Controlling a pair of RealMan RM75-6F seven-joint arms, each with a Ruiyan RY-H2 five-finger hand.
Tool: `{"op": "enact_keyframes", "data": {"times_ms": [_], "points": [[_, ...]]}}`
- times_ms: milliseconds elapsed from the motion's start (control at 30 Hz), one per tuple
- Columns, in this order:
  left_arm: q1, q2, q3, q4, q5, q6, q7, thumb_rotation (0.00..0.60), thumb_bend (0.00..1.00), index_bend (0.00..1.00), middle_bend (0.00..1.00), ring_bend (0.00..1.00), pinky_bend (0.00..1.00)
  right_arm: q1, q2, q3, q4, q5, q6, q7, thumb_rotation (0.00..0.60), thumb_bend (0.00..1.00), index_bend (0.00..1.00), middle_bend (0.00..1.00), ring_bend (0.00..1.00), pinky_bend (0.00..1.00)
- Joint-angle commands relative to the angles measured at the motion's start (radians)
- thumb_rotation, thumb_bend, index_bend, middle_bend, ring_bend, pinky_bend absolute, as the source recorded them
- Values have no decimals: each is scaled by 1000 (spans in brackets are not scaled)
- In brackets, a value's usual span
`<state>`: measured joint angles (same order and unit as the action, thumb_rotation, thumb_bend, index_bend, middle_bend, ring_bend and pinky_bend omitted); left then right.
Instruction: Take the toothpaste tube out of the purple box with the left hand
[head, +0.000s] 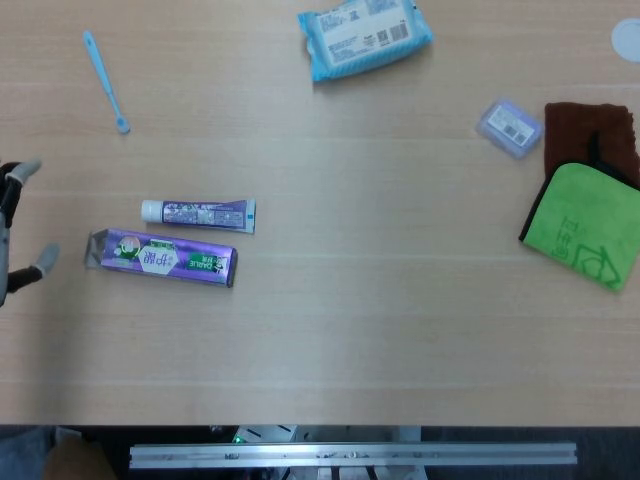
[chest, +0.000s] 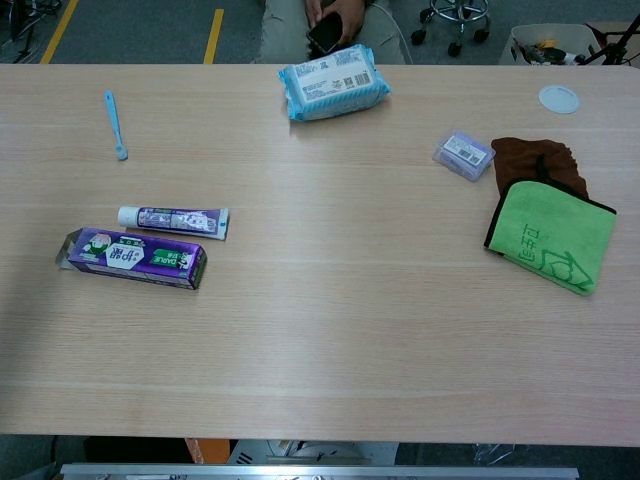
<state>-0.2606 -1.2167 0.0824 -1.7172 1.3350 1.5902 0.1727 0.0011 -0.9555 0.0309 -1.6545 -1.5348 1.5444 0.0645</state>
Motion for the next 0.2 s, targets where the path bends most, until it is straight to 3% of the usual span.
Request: {"op": "enact_keyframes", "data": {"times_ms": [33,200], "points": [[22,8,-8,-12,7,16,5,600,209,174,223,141,217,2,-1,-1,-3,-4,-4,-3,600,259,387,428,434,459],[50,20,-20,-18,13,21,11,600,208,174,223,141,217,7,1,0,-9,-7,-9,-8,600,259,387,428,434,458]]}}
